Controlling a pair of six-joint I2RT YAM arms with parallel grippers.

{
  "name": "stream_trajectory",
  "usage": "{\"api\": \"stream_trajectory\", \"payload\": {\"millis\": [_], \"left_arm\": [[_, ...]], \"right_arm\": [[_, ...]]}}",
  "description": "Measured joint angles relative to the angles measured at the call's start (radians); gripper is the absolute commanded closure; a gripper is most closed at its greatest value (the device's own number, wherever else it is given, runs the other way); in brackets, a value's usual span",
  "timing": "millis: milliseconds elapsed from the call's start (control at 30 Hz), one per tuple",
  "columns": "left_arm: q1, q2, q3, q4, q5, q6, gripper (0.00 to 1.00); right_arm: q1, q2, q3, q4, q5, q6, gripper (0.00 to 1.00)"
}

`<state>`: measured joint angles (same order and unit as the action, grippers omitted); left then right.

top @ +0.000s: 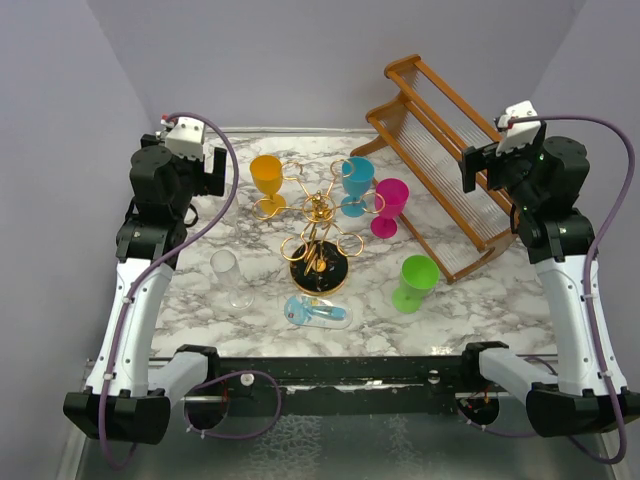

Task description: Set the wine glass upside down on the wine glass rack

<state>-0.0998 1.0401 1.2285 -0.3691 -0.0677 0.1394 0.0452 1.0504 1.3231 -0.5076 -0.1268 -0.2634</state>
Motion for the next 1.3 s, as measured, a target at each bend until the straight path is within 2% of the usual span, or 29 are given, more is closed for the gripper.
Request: {"api": "stream_trajectory", "payload": {"millis": [600,800,1300], "left_arm": [[0.0,-0.002,-0.008,0.027,-0.002,-0.003,0.01],[0.0,0.016,0.036,0.005,0.005,-0.003,0.01],[0.002,0.105,0.201,-0.107,0.173,-0.002,0.01]], "right_arm": [[0.008,-0.022,-0.002,-0.003,-0.065,-0.043,0.01],[0.008,0.0,0.014,-0.05,-0.138,-0.1,0.01],[0.013,0.079,0.016,-0.257,-0.312,-0.276,0.0]]}}
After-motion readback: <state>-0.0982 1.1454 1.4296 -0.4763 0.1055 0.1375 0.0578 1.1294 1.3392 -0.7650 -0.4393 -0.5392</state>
